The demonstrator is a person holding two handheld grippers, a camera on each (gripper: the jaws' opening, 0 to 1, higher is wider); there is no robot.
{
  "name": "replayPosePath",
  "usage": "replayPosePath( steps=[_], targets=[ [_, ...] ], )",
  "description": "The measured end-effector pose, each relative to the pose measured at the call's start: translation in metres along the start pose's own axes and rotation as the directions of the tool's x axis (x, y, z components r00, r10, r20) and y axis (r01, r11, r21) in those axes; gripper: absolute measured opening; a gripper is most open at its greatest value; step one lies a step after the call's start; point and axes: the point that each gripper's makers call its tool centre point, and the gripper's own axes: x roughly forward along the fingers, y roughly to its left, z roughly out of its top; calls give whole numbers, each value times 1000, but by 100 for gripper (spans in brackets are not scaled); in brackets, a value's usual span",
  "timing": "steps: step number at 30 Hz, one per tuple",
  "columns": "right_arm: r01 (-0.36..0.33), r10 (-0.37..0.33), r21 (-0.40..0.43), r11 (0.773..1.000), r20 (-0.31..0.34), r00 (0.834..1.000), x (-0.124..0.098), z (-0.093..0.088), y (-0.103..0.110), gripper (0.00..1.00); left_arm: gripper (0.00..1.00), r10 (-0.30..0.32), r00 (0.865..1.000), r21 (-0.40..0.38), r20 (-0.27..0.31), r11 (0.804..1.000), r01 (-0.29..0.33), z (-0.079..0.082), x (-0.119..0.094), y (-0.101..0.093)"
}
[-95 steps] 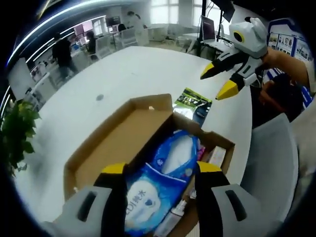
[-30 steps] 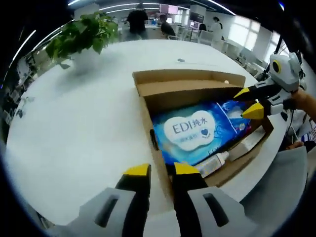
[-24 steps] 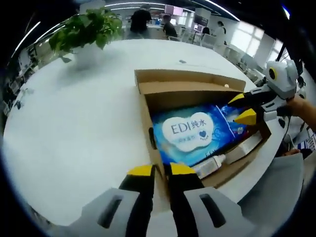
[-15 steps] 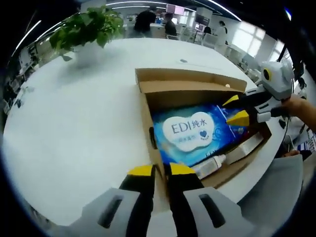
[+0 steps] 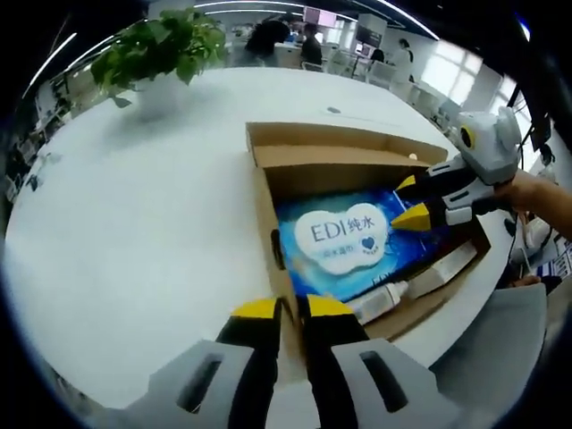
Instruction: Operate the shoe box by opening the lid, removing the specified soft item, and placing it in the target area until the item is outside and the box remains undamaged.
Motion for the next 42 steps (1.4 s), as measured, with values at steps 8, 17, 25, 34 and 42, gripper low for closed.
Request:
replayPosePath(
  steps=[8,17,25,34,42],
  targets=[
    [17,-17,-10,1000,3,1000,4,3,-5,22,7,-4,1000,-3,0,1000,4,0,0,-1],
    [49,-48,-64,997,8,999,-1,6,-8,7,7,0,1000,1,-2,1000,0,0,0,-1],
    [59,-57,-75,995,24,998,-9,10,-6,3,7,3,1000,3,-4,1000,-3,0,0,-1],
    [73,-71,-58,996,41,997,-19,15,-3,1,7,3,1000,10,-9,1000,-3,-1,0,-1],
    [96,-93,-57,994,56,994,-32,16,-7,1,7,8,1000,27,-16,1000,-8,-2,-1,-1]
  ],
)
